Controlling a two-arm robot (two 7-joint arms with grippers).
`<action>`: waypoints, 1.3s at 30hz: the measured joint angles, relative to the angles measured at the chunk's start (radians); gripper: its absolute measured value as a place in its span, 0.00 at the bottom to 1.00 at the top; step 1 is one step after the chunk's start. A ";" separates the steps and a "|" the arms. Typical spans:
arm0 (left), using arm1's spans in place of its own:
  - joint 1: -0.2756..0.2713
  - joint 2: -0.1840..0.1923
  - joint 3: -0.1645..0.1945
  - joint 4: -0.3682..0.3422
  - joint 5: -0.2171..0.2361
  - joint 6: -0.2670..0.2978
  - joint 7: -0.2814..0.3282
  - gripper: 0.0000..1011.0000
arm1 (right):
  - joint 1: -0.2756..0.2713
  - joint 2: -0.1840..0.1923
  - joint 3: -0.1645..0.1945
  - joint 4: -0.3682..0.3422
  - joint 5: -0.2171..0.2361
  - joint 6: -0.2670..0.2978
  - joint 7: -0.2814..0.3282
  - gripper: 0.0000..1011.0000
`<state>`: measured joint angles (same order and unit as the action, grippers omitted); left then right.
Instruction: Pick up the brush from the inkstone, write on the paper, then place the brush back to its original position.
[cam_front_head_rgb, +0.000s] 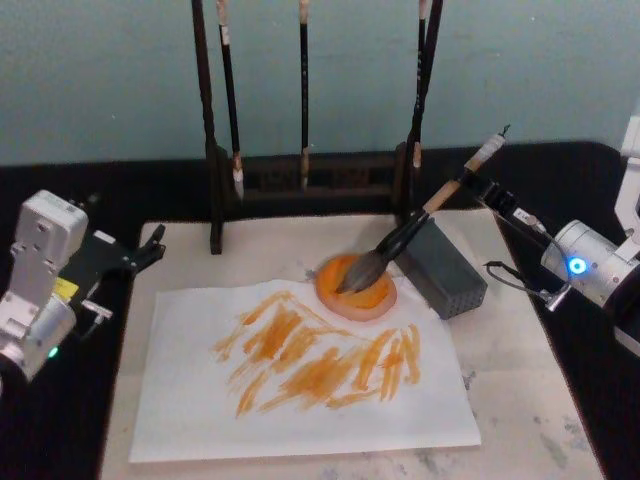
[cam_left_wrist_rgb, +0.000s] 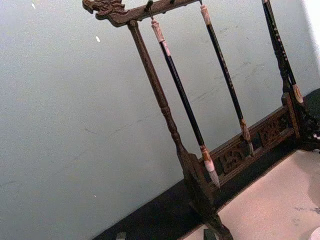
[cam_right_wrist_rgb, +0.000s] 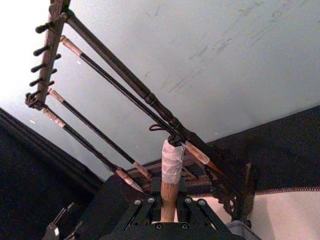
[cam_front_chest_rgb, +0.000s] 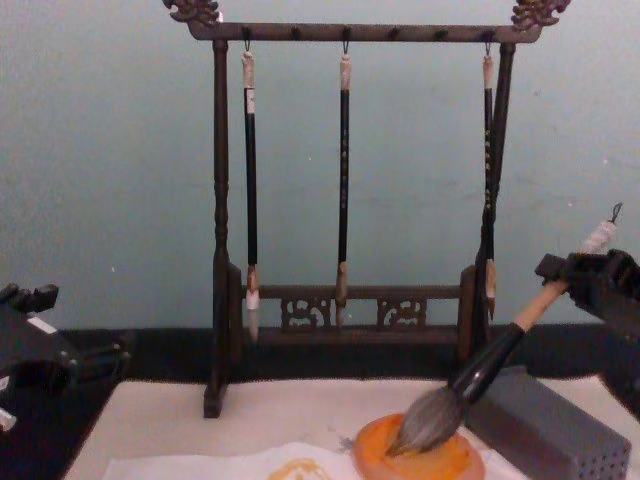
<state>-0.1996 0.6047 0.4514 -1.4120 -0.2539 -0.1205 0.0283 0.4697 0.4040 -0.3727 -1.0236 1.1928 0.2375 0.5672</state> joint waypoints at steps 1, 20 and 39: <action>0.000 0.000 0.000 0.000 0.000 0.000 0.000 0.99 | 0.001 0.000 -0.001 0.002 0.002 -0.002 0.000 0.16; 0.000 0.000 0.000 0.000 0.000 0.000 0.000 0.99 | 0.030 -0.007 -0.024 0.055 0.032 -0.014 -0.007 0.16; 0.000 0.000 0.000 0.000 0.000 0.000 0.000 0.99 | 0.118 -0.051 -0.034 0.224 0.009 -0.012 0.053 0.16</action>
<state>-0.1995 0.6047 0.4514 -1.4120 -0.2539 -0.1205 0.0283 0.5882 0.3526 -0.4070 -0.7994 1.2020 0.2252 0.6198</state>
